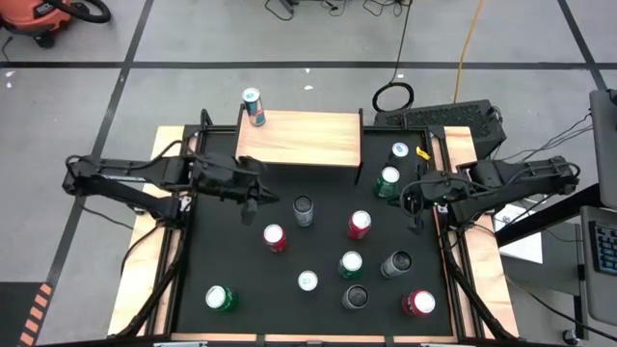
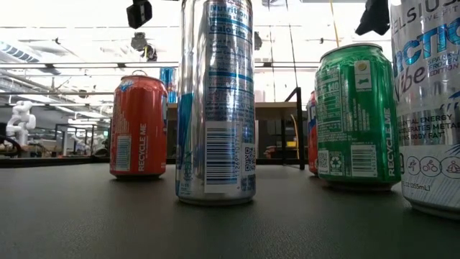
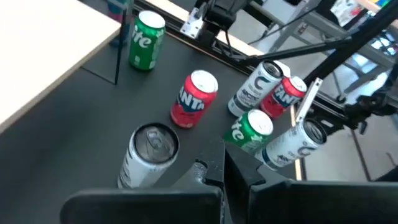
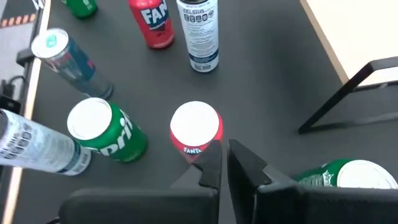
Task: Place canned beverage on shelf
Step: Put the bottom blue soda can on the shelf
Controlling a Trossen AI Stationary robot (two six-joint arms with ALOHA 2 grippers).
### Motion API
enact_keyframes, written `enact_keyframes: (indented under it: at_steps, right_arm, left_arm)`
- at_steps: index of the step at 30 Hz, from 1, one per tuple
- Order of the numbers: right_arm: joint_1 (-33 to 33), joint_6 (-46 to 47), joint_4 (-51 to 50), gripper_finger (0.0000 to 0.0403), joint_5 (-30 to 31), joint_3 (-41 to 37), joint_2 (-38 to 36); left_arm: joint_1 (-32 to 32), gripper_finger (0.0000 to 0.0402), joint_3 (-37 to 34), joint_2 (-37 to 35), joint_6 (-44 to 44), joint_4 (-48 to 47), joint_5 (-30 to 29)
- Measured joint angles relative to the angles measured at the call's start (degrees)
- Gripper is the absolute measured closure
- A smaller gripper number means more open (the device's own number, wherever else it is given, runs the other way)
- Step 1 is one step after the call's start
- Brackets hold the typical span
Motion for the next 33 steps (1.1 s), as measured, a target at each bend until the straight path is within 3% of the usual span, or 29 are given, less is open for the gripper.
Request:
enact_keyframes:
  at_steps: [5, 10, 17, 27, 33]
  right_arm:
    - [0.0, -5.57, 0.45, 0.0397, 0.11, -0.21, 0.39]
    - [0.0, -11.85, 0.47, 0.0397, 0.15, -0.21, 0.39]
    - [0.0, -12.23, 0.82, 0.0397, 0.09, -0.21, 0.41]
    - [0.0, -4.68, 0.88, 0.0397, 0.07, -0.21, 0.39]
    - [-0.02, -4.8, 0.88, 0.0397, 0.11, -0.21, 0.39]
  left_arm:
    - [-2.6, 0.0398, 3.08, 5.07, 1.71, -0.07, -0.81]
    - [-4.01, 0.0398, 3.72, 7.86, 13.51, 0.32, 0.82]
    - [-1.97, 0.0389, 3.72, 8.54, 16.17, 1.18, -0.4]
    - [-7.6, 0.0276, 3.68, 9.8, 9.61, 9.76, 0.36]
    - [-11.49, 0.0236, 3.71, 11.13, 3.89, 12.13, 0.23]
